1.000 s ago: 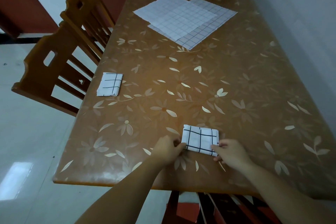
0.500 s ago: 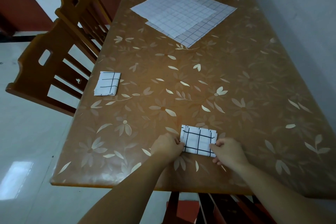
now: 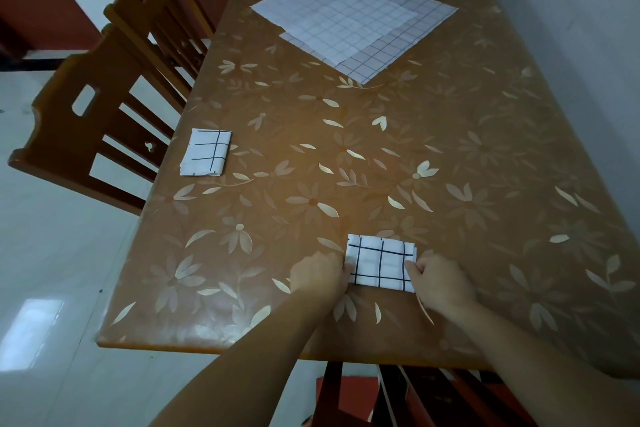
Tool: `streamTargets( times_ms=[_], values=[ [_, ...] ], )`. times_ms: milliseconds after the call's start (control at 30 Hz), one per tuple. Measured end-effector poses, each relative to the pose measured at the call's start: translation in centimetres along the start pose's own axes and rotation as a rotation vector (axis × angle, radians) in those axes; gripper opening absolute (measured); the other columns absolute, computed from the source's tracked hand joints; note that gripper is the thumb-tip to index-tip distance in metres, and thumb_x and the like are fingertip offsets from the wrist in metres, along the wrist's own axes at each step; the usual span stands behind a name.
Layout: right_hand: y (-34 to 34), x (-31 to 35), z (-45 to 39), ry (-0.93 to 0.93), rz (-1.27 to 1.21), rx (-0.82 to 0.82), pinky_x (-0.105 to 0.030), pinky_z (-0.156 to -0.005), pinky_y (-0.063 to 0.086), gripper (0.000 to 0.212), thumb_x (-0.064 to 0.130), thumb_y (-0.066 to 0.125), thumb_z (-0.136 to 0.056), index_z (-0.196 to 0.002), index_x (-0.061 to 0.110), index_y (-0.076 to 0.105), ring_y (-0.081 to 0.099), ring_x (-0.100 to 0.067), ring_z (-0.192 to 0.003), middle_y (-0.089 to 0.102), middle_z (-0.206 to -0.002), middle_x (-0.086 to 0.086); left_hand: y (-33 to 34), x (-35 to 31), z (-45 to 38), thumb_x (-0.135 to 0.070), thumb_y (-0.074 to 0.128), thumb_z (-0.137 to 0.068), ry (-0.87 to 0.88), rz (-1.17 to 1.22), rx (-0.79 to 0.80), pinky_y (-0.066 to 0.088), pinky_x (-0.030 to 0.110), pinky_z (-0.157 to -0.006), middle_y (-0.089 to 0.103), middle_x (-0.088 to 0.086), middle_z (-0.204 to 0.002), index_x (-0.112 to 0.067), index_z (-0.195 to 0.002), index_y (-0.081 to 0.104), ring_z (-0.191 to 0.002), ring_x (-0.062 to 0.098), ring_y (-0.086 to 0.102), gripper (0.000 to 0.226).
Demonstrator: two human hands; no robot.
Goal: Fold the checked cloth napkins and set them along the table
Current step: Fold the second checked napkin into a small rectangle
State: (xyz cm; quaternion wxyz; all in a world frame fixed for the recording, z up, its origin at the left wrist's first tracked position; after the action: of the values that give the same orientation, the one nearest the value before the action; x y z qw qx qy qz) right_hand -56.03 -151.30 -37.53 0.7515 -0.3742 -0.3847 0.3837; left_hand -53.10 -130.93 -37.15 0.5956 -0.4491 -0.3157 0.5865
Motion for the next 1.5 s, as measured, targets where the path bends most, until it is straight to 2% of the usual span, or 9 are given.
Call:
streamTargets(
  times_ms=[200, 333, 433, 500, 667, 967, 1100, 1267, 1500],
  values=[
    [-1.0, 0.8, 0.8, -0.071, 0.152, -0.078, -0.023, -0.048, 0.035, 0.038, 0.043, 0.041, -0.099, -0.068, 0.020, 0.044, 0.048, -0.009, -0.054, 0.052, -0.065, 0.006, -0.4, -3.5, 0.4, -0.023, 0.035, -0.101, 0.491, -0.308, -0.124, 0.011, 0.047, -0.116, 0.005, -0.002, -0.162, -0.024, -0.152, 0.014, -0.148, 0.024, -0.001, 0.056],
    [-1.7, 5.9, 4.1, -0.419, 0.233, -0.386, -0.038, -0.090, 0.041, 0.046, 0.050, 0.036, -0.092, -0.114, 0.018, 0.060, 0.057, -0.022, -0.106, 0.061, -0.116, -0.003, 1.3, -3.1, 0.1, -0.031, 0.025, -0.103, 0.478, -0.312, -0.037, 0.000, 0.049, -0.118, -0.001, -0.001, -0.164, -0.021, -0.155, 0.002, -0.149, 0.023, -0.011, 0.058],
    [2.4, 11.0, 5.3, -0.608, 0.139, -0.251, -0.043, -0.114, 0.015, 0.067, 0.057, 0.017, -0.097, -0.148, 0.016, 0.033, 0.025, -0.024, -0.145, 0.030, -0.156, -0.004, 2.3, -2.5, 0.0, -0.046, 0.043, -0.096, 0.472, -0.342, 0.059, -0.005, 0.053, -0.118, -0.017, -0.001, -0.160, -0.023, -0.154, -0.002, -0.146, 0.023, -0.021, 0.077],
    [3.9, 12.2, 4.3, -0.575, 0.106, -0.182, -0.041, -0.118, 0.002, 0.075, 0.061, -0.002, -0.093, -0.154, 0.019, 0.011, 0.000, -0.016, -0.149, 0.006, -0.161, 0.001, 2.4, -1.9, -0.2, -0.051, 0.049, -0.092, 0.465, -0.359, 0.108, -0.010, 0.054, -0.118, -0.025, -0.003, -0.155, -0.024, -0.153, -0.008, -0.145, 0.022, -0.026, 0.088],
    [5.0, 7.6, 1.4, -0.446, 0.250, -0.196, -0.041, -0.118, 0.008, 0.075, 0.057, -0.002, -0.095, -0.152, 0.013, 0.021, 0.017, -0.017, -0.147, 0.023, -0.159, -0.004, 1.7, -1.3, -0.5, -0.044, 0.007, -0.097, 0.442, -0.235, 0.010, -0.006, 0.052, -0.119, -0.011, -0.011, -0.162, -0.029, -0.153, -0.009, -0.148, 0.018, -0.017, 0.061],
    [2.9, 1.1, 0.2, -0.305, 0.386, -0.105, -0.049, -0.118, -0.004, 0.075, 0.058, -0.009, -0.086, -0.152, 0.022, -0.009, -0.011, -0.014, -0.148, -0.008, -0.162, 0.003, 1.6, -1.5, -0.7, -0.044, 0.013, -0.103, 0.444, -0.249, 0.054, -0.008, 0.053, -0.118, -0.010, -0.009, -0.162, -0.027, -0.153, -0.010, -0.148, 0.020, -0.015, 0.058],
    [2.1, 1.7, 0.5, -0.315, 0.400, -0.104, -0.049, -0.118, 0.004, 0.081, 0.060, -0.006, -0.084, -0.154, 0.021, 0.003, 0.000, -0.018, -0.149, 0.003, -0.163, 0.001, 1.3, -1.9, -0.9, -0.055, 0.023, -0.100, 0.469, -0.280, 0.100, -0.008, 0.051, -0.119, -0.009, -0.005, -0.163, -0.023, -0.155, -0.006, -0.149, 0.020, -0.014, 0.070],
    [-0.5, -0.2, 2.9, -0.129, 0.225, -0.199, -0.038, -0.100, 0.035, 0.060, 0.064, 0.045, -0.086, -0.132, 0.026, 0.044, 0.047, -0.017, -0.120, 0.052, -0.128, 0.004, -0.6, -3.1, -1.1, -0.048, 0.054, -0.089, 0.479, -0.146, 0.005, 0.011, 0.046, -0.117, 0.022, -0.001, -0.157, -0.024, -0.153, 0.014, -0.143, 0.024, 0.017, 0.080],
    [-0.4, -1.0, 4.4, -0.012, -0.052, -0.162, -0.036, -0.098, 0.030, 0.023, 0.053, 0.056, -0.085, -0.101, 0.038, 0.047, 0.048, -0.012, -0.112, 0.051, -0.103, 0.015, -0.8, -4.4, -3.2, -0.023, 0.070, -0.077, 0.398, -0.020, 0.196, 0.047, 0.041, -0.096, 0.047, 0.004, -0.136, -0.019, -0.138, 0.045, -0.121, 0.026, 0.047, 0.066]
  ],
)
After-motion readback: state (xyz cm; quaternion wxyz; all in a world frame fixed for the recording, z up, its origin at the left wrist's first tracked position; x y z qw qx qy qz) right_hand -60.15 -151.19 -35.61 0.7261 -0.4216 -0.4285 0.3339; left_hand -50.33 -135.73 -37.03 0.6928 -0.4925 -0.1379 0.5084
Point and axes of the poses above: each hand's wrist, its own z-axis away from the middle knuckle, its own y-axis out of the palm, x = y × z, the point moved 9 cm from there along -z, towards the middle knuckle
